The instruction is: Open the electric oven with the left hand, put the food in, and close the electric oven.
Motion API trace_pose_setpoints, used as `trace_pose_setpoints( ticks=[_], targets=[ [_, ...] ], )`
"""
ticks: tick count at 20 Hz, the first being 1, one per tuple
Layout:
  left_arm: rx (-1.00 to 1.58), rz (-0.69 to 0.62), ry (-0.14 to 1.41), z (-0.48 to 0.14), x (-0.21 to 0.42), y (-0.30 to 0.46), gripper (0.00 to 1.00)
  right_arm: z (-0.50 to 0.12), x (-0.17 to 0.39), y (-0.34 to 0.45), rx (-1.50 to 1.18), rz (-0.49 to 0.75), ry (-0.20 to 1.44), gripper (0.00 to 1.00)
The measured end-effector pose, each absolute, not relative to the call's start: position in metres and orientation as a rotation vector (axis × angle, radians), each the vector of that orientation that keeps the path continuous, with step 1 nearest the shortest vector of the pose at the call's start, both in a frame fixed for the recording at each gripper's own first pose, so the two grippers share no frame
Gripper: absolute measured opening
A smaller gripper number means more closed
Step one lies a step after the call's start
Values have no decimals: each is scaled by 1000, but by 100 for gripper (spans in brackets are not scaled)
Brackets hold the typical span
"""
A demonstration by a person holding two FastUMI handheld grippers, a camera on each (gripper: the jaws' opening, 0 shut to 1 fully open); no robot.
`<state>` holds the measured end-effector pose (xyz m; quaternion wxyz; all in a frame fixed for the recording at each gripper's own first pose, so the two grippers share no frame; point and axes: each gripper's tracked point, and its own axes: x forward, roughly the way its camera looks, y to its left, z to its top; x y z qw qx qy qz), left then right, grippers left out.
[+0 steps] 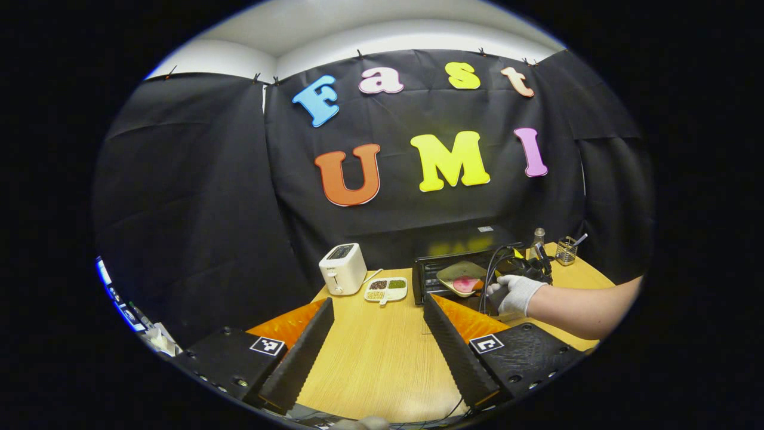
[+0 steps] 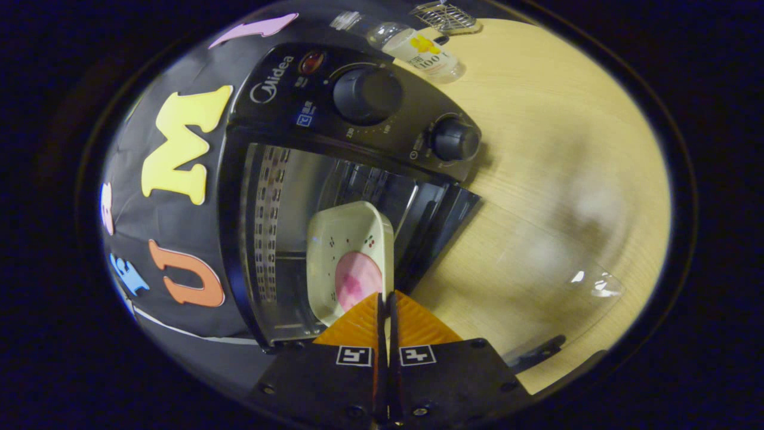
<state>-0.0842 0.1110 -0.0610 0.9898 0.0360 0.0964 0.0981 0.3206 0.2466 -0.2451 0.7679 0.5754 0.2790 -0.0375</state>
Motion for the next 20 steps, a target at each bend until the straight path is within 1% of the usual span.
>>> trace_pose_setpoints(
  ticks=[4,6,7,8,9,10,12,15,16,17,18,20],
  targets=[
    [56,218,217,-66,-74,115,97,-235,345,239,1220,-40,503,5],
    [48,221,226,-70,-72,116,97,-231,349,238,1224,-9,481,10],
    [43,224,231,-72,-72,116,97,-231,346,235,1215,-3,474,15],
    [37,223,230,-72,-71,116,97,-228,345,233,1203,6,473,22],
    [31,225,229,-72,-71,117,97,-229,341,232,1183,6,475,30],
    [26,226,224,-72,-71,116,97,-228,335,229,1158,8,478,42],
    [11,225,221,-73,-75,115,97,-224,319,225,1105,16,483,47],
    [7,215,216,-75,-86,112,97,-201,283,219,970,64,445,54],
    [10,208,205,-74,-92,110,97,-193,269,214,912,79,430,55],
    [12,199,197,-72,-97,107,97,-182,251,209,855,101,403,71],
    [11,187,189,-72,-104,104,97,-173,235,203,794,117,377,73],
    [4,155,187,-75,-117,96,97,-157,201,183,662,136,326,82]
  ],
)
